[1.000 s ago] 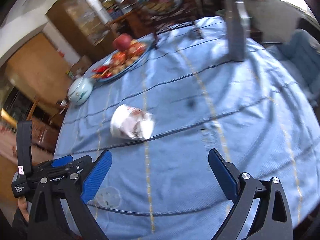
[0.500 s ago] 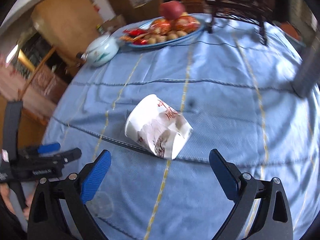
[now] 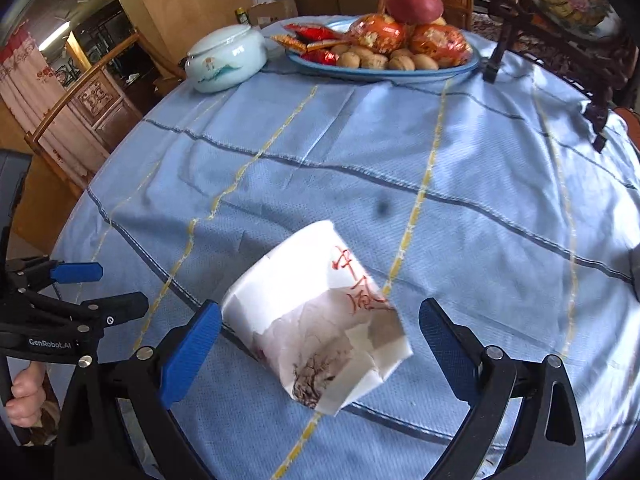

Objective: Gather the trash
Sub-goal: 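Grasp the white paper cup with red characters with the right tool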

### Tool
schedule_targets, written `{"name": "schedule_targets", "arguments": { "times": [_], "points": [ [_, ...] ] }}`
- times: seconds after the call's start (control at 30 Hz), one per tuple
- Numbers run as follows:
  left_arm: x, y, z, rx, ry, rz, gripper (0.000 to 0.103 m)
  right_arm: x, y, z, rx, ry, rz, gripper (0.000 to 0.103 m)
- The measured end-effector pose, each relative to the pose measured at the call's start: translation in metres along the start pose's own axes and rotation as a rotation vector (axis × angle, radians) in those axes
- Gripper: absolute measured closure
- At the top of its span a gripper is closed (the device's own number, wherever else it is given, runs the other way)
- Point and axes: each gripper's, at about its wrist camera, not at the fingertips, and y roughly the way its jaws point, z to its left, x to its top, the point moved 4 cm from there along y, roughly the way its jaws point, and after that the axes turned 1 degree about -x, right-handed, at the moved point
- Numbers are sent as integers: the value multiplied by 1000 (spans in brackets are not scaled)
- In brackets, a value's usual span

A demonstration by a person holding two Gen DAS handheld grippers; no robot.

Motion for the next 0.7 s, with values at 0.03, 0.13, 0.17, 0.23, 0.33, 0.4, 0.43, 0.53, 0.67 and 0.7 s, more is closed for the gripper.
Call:
{"name": "schedule_targets", "arguments": {
  "times": [0.03,0.13,0.17,0.23,0.33,0.4,0.43,0.53,0.67,0.7],
  "points": [
    [0,1,0,1,0,2,12,-1,2,2,0,-7,5,6],
    [1,2,2,1,-7,3,12,-6,8,8,-3,-32,14,6],
    [0,1,3,-1,-13,2,12,-6,8,8,-4,-31,13,7],
    [-1,-1,5,-3,-21,-4,12,-7,8,8,12,-11,27,22],
    [-4,-8,10,-5,-26,-22,12,-8,2,5,50,39,36,30],
    [-6,-17,12,-4,-26,-39,12,-8,-5,5,60,60,26,30],
    [-8,-21,12,-4,-26,-46,12,-9,-10,5,60,66,19,30],
    [-14,-36,9,-4,-14,-80,12,-12,-21,6,53,79,1,30],
    [-22,-51,5,8,12,-117,12,-23,-34,7,54,109,-9,30],
    [-22,-52,2,12,19,-123,12,-28,-38,7,55,117,-12,30]
  ]
}}
